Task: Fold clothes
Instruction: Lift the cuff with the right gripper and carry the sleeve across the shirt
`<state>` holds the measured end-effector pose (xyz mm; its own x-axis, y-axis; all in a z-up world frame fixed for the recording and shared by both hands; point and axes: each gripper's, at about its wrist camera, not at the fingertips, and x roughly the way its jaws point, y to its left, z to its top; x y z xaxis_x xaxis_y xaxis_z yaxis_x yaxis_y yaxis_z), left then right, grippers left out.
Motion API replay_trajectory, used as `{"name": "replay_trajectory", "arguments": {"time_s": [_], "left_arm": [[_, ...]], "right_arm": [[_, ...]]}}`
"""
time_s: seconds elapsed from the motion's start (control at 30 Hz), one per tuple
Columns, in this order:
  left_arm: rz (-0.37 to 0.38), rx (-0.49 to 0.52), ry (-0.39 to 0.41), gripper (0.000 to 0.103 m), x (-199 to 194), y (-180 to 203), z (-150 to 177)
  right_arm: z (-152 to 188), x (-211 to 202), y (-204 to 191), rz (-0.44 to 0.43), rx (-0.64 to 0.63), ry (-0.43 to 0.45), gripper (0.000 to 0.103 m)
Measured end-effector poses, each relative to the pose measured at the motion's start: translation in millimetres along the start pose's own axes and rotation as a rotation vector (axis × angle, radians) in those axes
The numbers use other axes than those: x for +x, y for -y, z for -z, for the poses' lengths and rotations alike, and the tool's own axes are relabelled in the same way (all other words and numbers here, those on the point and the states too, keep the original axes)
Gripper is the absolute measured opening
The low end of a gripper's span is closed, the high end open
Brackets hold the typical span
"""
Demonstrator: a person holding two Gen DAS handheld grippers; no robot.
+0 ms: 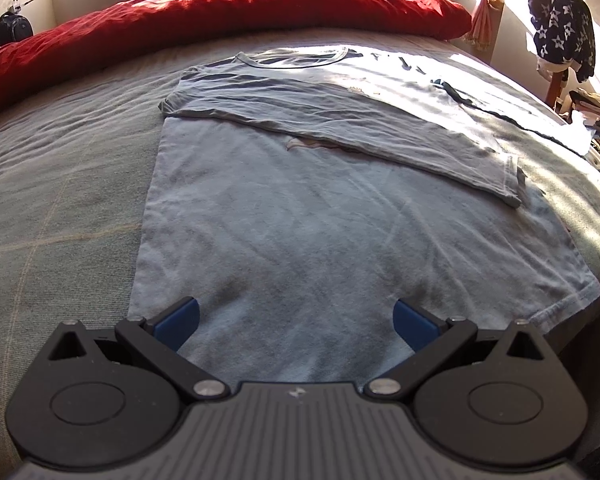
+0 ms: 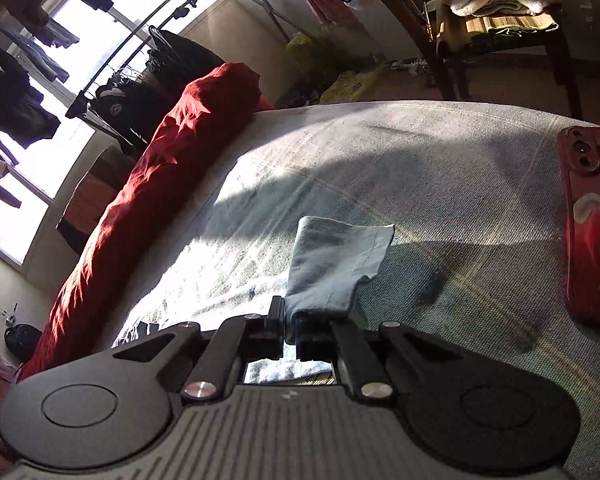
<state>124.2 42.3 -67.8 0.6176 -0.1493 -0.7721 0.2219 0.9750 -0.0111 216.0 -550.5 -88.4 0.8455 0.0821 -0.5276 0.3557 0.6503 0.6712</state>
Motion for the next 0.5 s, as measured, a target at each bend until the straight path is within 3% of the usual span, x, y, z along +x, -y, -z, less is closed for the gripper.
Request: {"name": "replay_trajectory", "arguments": {"time_s": [0.5], "left_arm": [[0.011,-0.031,0.033,0.102,-21,-14,6]], "right_arm": [[30,19,-94,-0.17,-0.109,-0.124,0.005]]}}
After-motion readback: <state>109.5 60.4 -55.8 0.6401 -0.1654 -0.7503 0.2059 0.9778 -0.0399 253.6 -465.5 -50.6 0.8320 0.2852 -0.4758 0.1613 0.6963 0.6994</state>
